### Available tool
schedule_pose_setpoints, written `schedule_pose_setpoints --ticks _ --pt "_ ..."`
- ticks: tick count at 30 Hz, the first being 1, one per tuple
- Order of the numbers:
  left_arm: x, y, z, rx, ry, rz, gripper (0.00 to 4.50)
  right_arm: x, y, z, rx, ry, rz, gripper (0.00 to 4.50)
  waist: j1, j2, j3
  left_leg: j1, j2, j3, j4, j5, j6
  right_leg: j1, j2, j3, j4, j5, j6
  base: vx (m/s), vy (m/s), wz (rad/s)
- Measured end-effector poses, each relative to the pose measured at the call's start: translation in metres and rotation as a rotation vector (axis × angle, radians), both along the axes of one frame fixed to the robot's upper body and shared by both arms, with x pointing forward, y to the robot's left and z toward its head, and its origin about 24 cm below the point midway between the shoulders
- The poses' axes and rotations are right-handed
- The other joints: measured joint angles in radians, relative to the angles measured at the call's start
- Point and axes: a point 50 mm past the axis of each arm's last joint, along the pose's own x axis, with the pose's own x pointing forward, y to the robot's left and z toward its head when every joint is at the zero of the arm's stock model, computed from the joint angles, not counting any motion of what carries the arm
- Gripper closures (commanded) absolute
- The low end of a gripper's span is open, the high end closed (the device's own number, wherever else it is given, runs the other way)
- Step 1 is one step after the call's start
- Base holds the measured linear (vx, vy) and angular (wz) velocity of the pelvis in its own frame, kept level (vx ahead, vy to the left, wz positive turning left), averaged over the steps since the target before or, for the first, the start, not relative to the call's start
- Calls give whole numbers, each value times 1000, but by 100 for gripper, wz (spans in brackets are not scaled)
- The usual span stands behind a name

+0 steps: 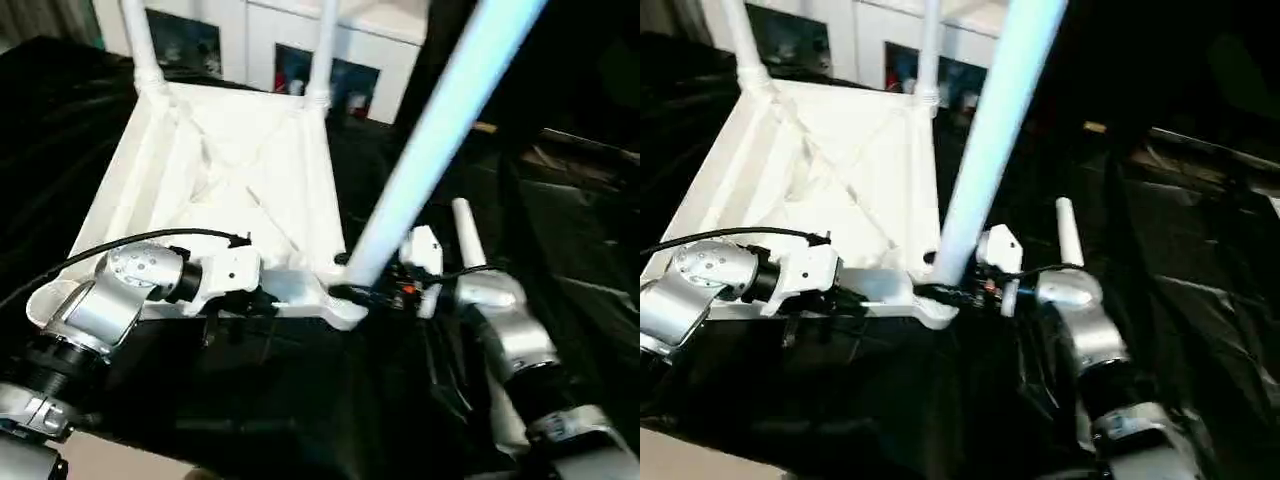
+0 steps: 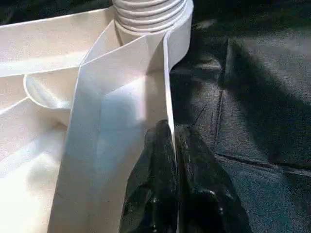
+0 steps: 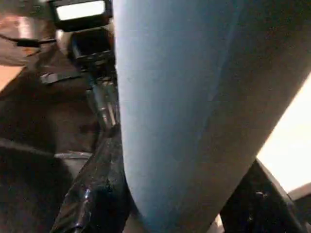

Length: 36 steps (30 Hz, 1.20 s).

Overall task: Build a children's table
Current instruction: Insert table leg to table base

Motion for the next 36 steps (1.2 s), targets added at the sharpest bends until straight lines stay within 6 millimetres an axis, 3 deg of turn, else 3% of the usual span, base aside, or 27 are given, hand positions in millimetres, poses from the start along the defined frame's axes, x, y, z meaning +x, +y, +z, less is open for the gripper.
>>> schedule_pose_setpoints --ticks 3,6,9,10,11,12,13,14,15,16,17,18,22,24,28,36 --pt "1 2 -1 -1 11 47 450 3 7 -3 38 19 -87 264 -4 3 1 2 -1 -7 2 0 0 1 0 -7 -10 -1 1 -65 17 -15" --pt "1 2 -4 0 39 78 450 4 11 -6 49 49 -143 264 -11 9 0 1 -1 -20 1 0 0 6 -2 -26 -30 -3 0 -57 41 -17" --pt "-1 1 -6 24 68 104 450 5 16 -10 41 63 -189 264 -29 22 4 15 1 -32 0 -1 0 28 -5 -53 -55 -5 -1 -19 14 -5" --pt "-1 1 -7 30 75 110 450 5 18 -10 38 68 -197 264 -30 30 6 13 3 -36 -3 -1 0 38 -6 -64 -58 -11 -6 0 0 0" --pt "-1 0 -7 37 81 121 450 5 19 -11 37 70 -205 264 -25 32 7 14 5 -35 -8 -1 0 39 -7 -65 -26 -42 -16 -67 -10 13" --pt "1 -2 -6 42 80 130 450 3 18 -11 41 68 -217 264 -13 32 6 11 8 -16 -10 -1 0 37 -5 -50 37 -80 -26 -28 -73 17" --pt "2 -6 -6 52 70 144 450 3 17 -11 54 67 -240 264 18 3 -4 17 12 25 -13 0 0 39 -9 4 113 -125 -31 6 -83 17" --pt "4 -5 -4 55 65 163 450 6 19 -9 55 60 -255 264 30 -19 -11 18 0 33 3 -9 -6 32 -12 26 111 -131 11 94 -140 -4" --pt "4 -5 -3 59 61 175 450 7 21 -7 54 55 -265 264 41 -4 -10 9 -3 7 24 -27 7 29 -12 25 110 -132 10 54 -77 -7" --pt "5 -6 -4 62 74 199 450 8 24 -8 66 65 -309 264 56 15 -19 10 -16 -33 32 -27 7 30 -3 16 100 -132 10 123 -88 -36" --pt "7 -8 -3 63 74 214 450 10 26 -8 76 70 -356 264 56 31 -26 12 -21 -47 10 -6 -19 29 5 6 94 -129 6 63 -24 -30" --pt "8 -11 -3 61 73 229 450 12 28 -8 86 77 -405 264 54 35 -25 12 -15 -48 5 -2 -26 28 11 7 86 -121 -4 63 -24 -30" --pt "13 -23 -8 38 65 330 450 21 34 -11 102 122 -592 264 36 29 -28 15 -7 -39 -3 2 -29 33 17 11 67 -86 -9 0 0 0" --pt "17 -33 -10 25 48 394 450 29 39 -10 110 145 -715 264 28 31 -27 15 -7 -37 -5 2 -29 31 16 11 62 -87 -8 0 0 0" --pt "20 -52 -15 8 41 480 450 39 52 -7 113 191 -903 264 16 31 -27 13 -8 -38 -24 2 -29 34 16 4 28 -87 -7 -11 13 -2" --pt "20 -62 -17 -3 43 541 450 44 59 -5 91 212 -999 264 3 26 -28 9 -17 -37 -23 1 -27 34 13 13 10 -88 -6 -2 8 0"
